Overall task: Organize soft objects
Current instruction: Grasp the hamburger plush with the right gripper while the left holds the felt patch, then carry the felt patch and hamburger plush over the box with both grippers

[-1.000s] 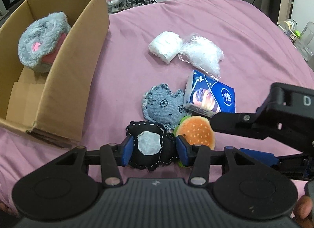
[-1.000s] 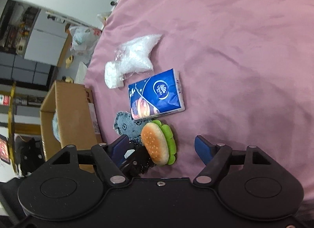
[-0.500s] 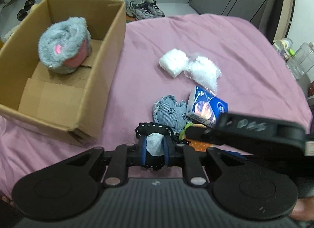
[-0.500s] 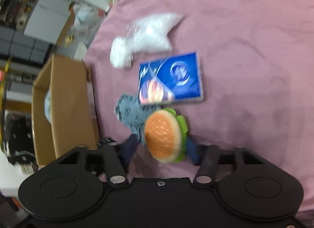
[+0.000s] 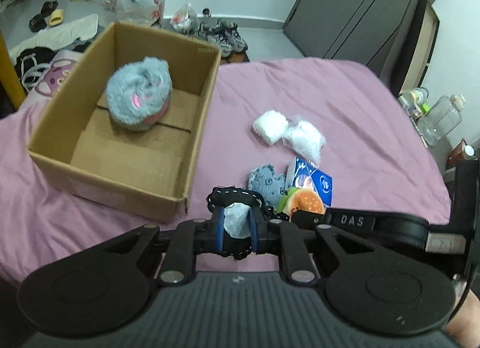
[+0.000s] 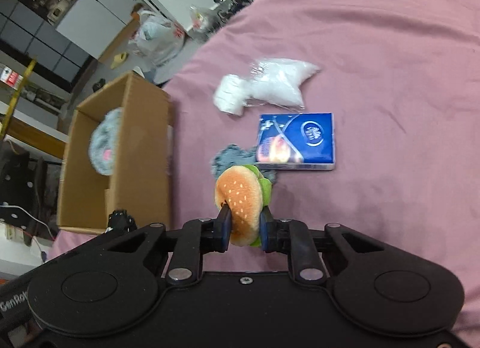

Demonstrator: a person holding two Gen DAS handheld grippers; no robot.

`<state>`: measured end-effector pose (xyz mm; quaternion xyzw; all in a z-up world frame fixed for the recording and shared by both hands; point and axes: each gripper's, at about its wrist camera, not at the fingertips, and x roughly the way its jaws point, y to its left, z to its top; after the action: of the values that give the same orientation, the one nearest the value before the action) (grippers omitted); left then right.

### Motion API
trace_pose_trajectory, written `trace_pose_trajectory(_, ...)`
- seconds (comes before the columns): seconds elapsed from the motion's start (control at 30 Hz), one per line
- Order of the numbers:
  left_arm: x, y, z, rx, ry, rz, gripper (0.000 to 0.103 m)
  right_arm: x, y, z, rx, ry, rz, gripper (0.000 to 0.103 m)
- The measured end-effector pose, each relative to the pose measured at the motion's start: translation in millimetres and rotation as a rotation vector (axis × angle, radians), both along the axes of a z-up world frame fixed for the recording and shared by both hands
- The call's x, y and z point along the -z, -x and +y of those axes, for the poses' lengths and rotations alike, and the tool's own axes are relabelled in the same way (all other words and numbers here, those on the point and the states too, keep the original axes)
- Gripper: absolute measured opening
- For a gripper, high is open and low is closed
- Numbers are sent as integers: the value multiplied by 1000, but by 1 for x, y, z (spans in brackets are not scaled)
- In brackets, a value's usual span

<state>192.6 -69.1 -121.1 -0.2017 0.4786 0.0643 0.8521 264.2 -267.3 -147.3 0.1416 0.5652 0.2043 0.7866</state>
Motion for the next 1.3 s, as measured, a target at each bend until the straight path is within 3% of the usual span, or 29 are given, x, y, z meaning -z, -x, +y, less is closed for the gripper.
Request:
trace_pose_trajectory(0.63,-48,24,50,-29,1,-106,16,-55,44,44,40,-58,-119,19)
trace_pose_trajectory(1.3,-80,45,100,-98,-7,-167,17,-100,57,92,-40,-99,-248,19)
